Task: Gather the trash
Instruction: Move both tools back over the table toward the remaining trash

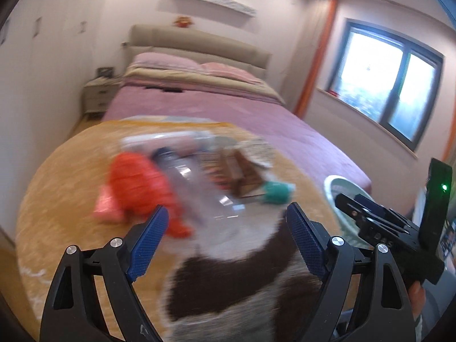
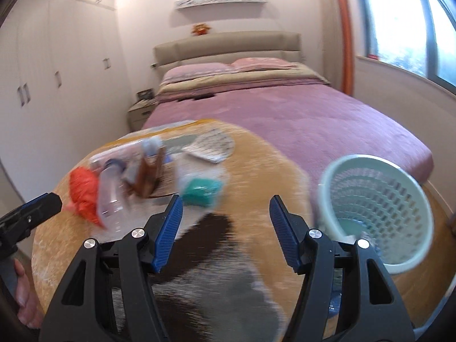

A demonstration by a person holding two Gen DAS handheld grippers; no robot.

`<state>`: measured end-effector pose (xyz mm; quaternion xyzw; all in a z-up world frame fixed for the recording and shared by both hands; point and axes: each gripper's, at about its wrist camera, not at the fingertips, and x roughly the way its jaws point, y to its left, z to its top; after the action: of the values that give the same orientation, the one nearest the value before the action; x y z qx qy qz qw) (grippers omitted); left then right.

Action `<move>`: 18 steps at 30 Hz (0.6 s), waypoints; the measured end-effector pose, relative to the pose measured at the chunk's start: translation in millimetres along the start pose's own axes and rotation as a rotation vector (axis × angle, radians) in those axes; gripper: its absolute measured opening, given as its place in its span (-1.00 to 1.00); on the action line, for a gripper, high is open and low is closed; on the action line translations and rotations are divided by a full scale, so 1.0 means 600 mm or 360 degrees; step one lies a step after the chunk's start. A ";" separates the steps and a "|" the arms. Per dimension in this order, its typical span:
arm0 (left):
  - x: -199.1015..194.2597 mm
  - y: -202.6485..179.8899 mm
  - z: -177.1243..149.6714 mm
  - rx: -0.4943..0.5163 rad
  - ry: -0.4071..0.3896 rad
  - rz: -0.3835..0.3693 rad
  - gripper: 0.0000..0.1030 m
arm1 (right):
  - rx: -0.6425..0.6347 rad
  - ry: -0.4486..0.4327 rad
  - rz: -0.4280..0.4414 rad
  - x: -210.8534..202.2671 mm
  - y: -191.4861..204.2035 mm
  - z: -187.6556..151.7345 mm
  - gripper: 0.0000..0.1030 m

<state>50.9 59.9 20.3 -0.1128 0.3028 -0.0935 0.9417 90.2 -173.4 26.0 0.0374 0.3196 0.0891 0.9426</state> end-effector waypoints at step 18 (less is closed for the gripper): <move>0.098 0.164 0.054 -0.0166 0.0235 0.0110 0.60 | -0.0151 0.0201 0.0300 0.079 0.140 -0.022 0.15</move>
<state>127.4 144.7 -12.8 -0.1439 0.3797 -0.0533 0.9123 107.2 -81.9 -2.0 0.0171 0.3687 0.1945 0.9088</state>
